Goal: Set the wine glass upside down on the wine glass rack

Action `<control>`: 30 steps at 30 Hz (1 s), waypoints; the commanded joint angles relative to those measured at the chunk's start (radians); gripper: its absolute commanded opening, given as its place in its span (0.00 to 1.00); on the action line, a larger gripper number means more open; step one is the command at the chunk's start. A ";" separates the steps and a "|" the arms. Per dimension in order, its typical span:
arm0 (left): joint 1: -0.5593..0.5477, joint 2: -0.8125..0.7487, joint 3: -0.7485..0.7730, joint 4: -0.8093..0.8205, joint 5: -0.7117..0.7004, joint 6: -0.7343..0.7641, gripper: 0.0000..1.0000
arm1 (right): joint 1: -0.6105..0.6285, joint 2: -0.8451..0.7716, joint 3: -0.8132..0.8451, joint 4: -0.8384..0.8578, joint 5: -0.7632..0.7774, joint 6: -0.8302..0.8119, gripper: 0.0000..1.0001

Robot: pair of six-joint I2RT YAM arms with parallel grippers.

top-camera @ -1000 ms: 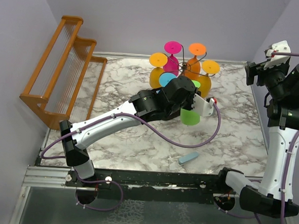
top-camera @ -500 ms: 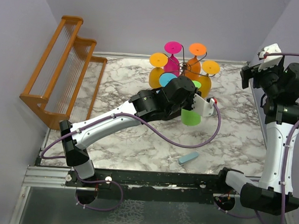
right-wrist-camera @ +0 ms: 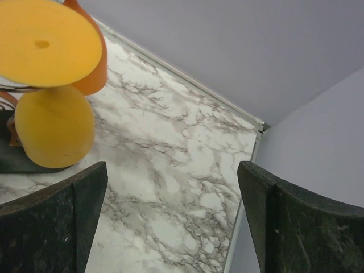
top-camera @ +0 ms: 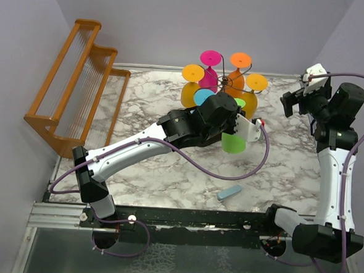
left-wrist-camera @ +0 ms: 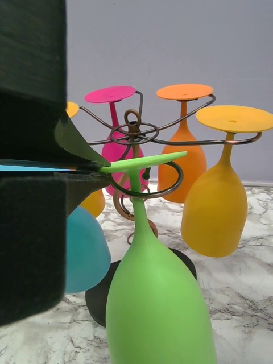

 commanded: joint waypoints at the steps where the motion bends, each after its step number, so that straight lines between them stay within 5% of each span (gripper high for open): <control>1: -0.004 0.005 0.043 0.017 0.060 -0.041 0.00 | -0.006 -0.040 -0.082 0.080 -0.105 0.022 0.96; 30: -0.010 0.079 0.073 0.082 -0.042 -0.050 0.01 | -0.006 -0.061 -0.190 0.120 -0.109 0.083 0.98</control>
